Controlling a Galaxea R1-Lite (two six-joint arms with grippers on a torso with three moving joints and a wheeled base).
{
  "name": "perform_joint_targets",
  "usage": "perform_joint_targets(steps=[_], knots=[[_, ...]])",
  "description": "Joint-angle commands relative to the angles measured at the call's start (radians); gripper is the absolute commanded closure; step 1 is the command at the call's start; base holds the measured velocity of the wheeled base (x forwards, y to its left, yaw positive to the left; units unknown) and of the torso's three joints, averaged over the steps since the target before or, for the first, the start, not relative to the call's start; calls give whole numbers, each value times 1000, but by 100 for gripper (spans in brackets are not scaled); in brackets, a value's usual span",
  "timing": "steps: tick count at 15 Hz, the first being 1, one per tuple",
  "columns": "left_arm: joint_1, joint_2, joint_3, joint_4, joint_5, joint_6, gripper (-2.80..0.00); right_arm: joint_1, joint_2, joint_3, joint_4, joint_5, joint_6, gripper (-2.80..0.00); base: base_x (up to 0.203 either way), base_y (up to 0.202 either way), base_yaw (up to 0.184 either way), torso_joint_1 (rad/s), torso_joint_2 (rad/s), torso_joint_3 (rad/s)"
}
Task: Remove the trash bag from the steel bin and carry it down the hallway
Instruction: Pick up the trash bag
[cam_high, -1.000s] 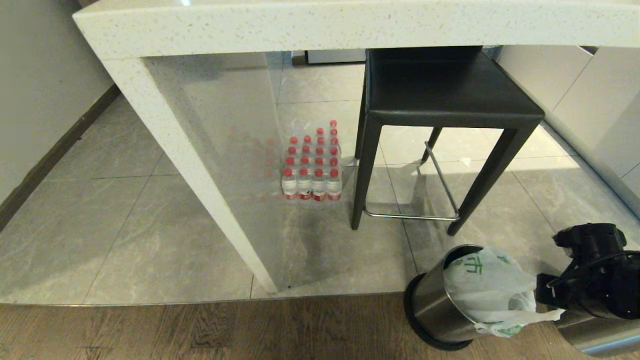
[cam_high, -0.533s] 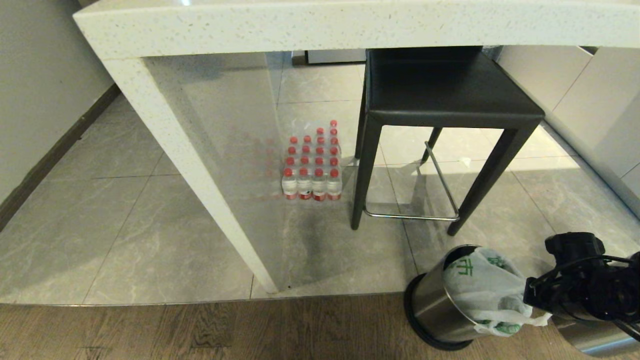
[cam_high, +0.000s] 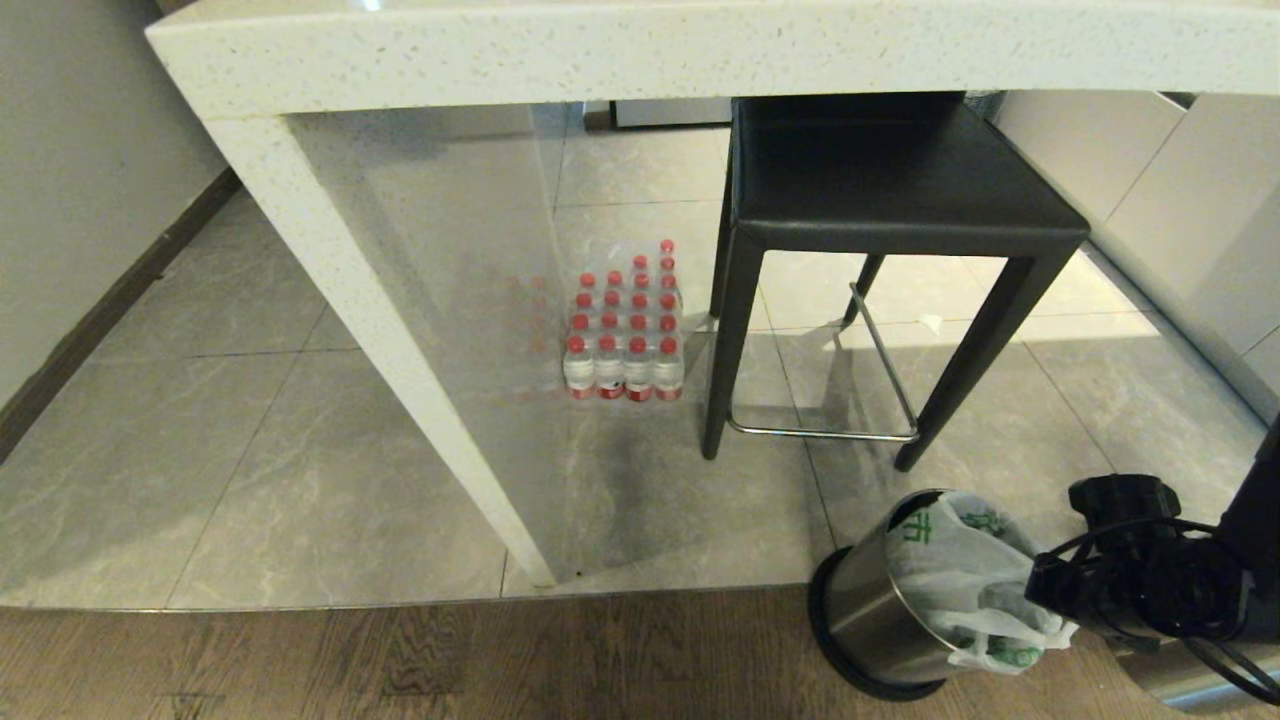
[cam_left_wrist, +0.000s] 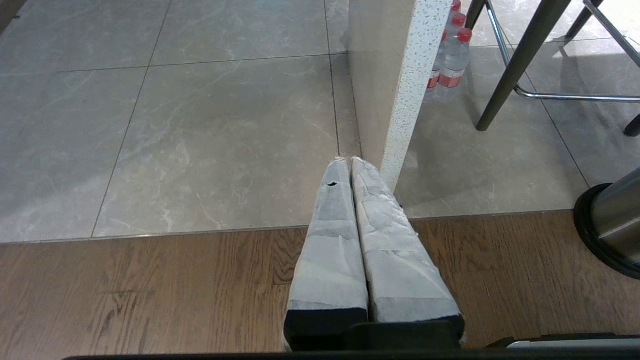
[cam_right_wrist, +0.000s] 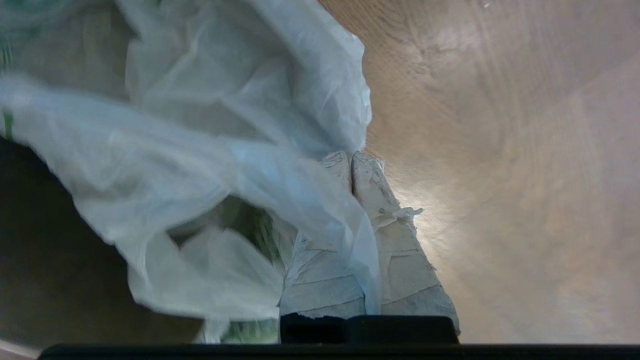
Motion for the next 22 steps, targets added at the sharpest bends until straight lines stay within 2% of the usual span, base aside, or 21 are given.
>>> perform_joint_targets(steps=[1,5,12,15,22], knots=[[0,0,0,1,1,-1,0,-11,16,2,-2,8,18,0,0,0,0,0,0,0],[0,0,0,1,0,-1,0,-25,33,-45,-20,17,30,0,0,0,0,0,0,0],[0,0,0,1,0,-1,0,-23,-8,-32,-12,10,33,0,0,0,0,0,0,0],[0,0,0,1,1,0,0,-3,-188,-30,49,15,27,0,0,0,0,0,0,0],[0,0,0,0,0,-1,0,165,-814,-22,458,14,-1,0,0,0,0,0,0,0]])
